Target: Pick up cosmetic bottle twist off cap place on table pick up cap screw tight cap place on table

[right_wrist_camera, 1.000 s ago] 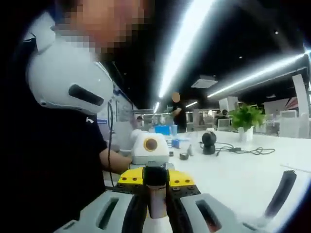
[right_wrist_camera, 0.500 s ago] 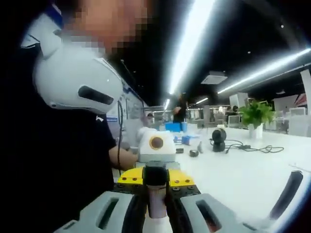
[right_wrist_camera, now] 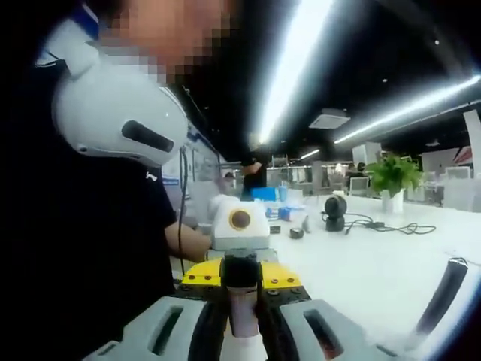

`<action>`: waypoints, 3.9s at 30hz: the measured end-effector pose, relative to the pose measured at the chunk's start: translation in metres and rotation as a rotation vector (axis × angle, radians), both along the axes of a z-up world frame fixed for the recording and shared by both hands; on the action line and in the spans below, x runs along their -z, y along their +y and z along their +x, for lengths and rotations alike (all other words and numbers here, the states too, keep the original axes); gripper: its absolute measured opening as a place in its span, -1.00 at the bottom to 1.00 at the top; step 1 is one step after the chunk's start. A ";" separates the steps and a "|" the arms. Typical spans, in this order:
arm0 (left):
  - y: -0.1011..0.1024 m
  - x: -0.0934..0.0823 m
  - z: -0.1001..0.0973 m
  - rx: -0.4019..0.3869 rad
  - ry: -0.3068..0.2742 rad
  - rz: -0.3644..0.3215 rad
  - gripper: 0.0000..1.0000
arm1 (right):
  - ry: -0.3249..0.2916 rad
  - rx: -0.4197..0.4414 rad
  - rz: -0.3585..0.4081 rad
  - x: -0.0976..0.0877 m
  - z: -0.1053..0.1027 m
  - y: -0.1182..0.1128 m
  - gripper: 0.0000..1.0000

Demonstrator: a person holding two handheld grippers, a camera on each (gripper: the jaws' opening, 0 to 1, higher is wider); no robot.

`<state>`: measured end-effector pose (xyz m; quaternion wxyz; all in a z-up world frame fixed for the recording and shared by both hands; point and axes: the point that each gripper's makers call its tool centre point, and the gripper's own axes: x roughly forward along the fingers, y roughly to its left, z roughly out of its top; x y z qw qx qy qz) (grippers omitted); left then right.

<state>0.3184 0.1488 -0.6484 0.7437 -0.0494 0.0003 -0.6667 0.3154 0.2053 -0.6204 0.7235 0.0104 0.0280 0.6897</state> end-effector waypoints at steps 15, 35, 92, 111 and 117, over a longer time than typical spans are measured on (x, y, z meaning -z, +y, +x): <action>0.004 0.021 0.056 -0.242 -0.005 0.053 -0.80 | -0.025 0.240 0.021 0.004 0.037 -0.006 -0.32; 0.022 0.022 0.100 -0.516 0.002 0.041 -0.80 | -0.040 0.624 0.020 0.008 0.072 -0.004 -0.48; 0.027 0.047 0.135 -0.689 -0.001 0.118 -0.79 | -0.181 0.930 0.008 -0.002 0.101 -0.046 -0.85; 0.016 0.053 0.164 -0.690 0.006 0.100 -0.79 | -0.146 1.073 0.004 0.013 0.105 -0.090 -0.85; 0.013 0.062 0.172 -0.699 0.019 0.133 -0.79 | -0.140 1.088 0.017 0.013 0.104 -0.095 -0.85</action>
